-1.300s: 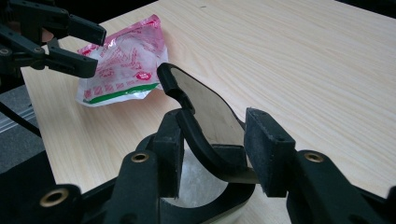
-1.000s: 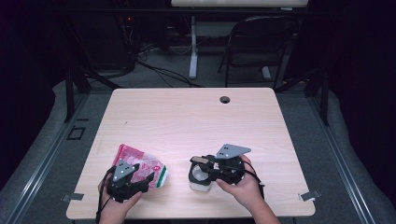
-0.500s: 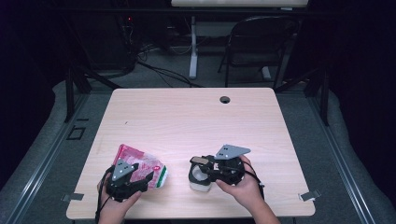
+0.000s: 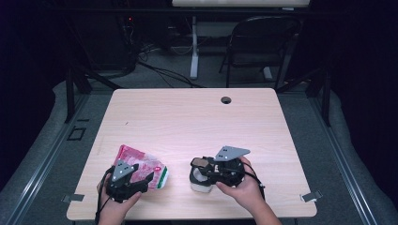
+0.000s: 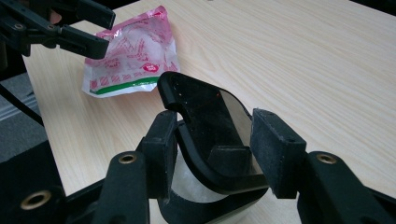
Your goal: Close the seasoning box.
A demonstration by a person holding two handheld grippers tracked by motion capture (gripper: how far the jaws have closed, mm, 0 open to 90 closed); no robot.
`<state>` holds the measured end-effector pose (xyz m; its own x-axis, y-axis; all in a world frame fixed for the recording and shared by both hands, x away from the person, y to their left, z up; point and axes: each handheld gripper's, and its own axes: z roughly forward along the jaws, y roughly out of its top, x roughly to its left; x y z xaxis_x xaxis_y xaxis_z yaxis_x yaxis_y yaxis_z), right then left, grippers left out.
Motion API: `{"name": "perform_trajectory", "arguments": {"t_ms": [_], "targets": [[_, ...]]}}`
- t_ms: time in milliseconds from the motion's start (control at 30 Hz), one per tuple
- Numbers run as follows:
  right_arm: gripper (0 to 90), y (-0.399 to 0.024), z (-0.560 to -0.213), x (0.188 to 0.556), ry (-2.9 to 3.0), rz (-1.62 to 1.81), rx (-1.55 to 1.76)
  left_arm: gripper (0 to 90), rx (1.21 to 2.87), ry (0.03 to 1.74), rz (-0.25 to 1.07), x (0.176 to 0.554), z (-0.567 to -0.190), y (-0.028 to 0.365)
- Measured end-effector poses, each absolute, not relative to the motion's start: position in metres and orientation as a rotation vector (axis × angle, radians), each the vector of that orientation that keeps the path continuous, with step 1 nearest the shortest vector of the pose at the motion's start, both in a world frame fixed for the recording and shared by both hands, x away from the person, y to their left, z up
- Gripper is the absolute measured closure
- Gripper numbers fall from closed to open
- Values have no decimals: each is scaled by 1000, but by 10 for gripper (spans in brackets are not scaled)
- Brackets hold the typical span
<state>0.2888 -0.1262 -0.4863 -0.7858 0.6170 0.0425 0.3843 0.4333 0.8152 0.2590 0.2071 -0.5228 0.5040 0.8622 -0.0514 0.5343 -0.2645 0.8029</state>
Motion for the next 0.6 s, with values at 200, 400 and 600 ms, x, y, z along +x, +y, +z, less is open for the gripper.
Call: {"name": "perform_trajectory", "arguments": {"t_ms": [200,400,600], "targets": [[508,-123,-486,287,2432,1263,850,337,1941,1151,517,259,-523,208],[499,-123,-487,286,2436,1261,841,337,1937,1154,519,258,-522,208],[486,-122,-485,285,2453,1286,829,337,1937,1154,519,258,-522,209]]}}
